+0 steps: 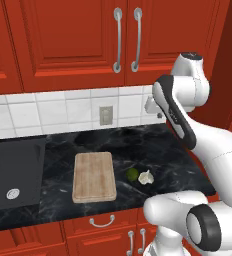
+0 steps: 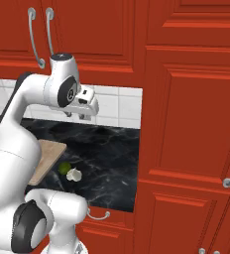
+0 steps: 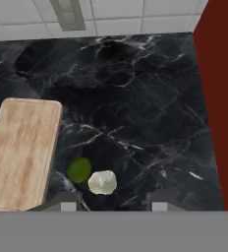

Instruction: Open the cabinet. Place the bowl and condiment on the counter. Then place the lime and garlic on the cutting board.

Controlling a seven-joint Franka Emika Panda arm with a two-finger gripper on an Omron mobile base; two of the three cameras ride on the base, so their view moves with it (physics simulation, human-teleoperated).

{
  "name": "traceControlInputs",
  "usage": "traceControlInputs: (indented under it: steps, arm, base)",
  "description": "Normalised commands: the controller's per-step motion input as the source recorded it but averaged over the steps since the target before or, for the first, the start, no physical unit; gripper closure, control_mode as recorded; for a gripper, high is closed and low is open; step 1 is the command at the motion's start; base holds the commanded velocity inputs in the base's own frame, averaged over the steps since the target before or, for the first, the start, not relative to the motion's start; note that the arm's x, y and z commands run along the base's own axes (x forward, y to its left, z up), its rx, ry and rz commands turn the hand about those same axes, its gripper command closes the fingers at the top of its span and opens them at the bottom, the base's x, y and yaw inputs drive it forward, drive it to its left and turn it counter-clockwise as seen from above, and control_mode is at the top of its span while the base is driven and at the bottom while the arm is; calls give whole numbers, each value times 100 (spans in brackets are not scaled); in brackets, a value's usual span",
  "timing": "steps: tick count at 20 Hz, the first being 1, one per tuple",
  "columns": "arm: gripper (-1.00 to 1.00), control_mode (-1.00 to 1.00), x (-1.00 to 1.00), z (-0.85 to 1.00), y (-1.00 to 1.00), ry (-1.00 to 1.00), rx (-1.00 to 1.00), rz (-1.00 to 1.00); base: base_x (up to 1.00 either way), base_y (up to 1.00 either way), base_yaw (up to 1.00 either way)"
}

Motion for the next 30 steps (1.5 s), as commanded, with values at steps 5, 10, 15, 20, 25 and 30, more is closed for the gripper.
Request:
traceControlInputs:
  steps: [5,10,15,20,25,30]
  arm:
    - [-100,-100,-17,20,16,-29,0,0]
    - [-100,-100,4,85,69,-45,0,0]
    - [-100,-100,46,96,79,-37,0,0]
    - [-100,-100,42,93,14,-25,0,-3]
    - [-100,-100,57,30,-4,-11,2,-1]
    - [-100,-100,46,0,0,-8,0,0]
  base:
    - [0,0,0]
    - [0,0,0]
    - [0,0,0]
    - [0,0,0]
    - [0,0,0]
    - [0,0,0]
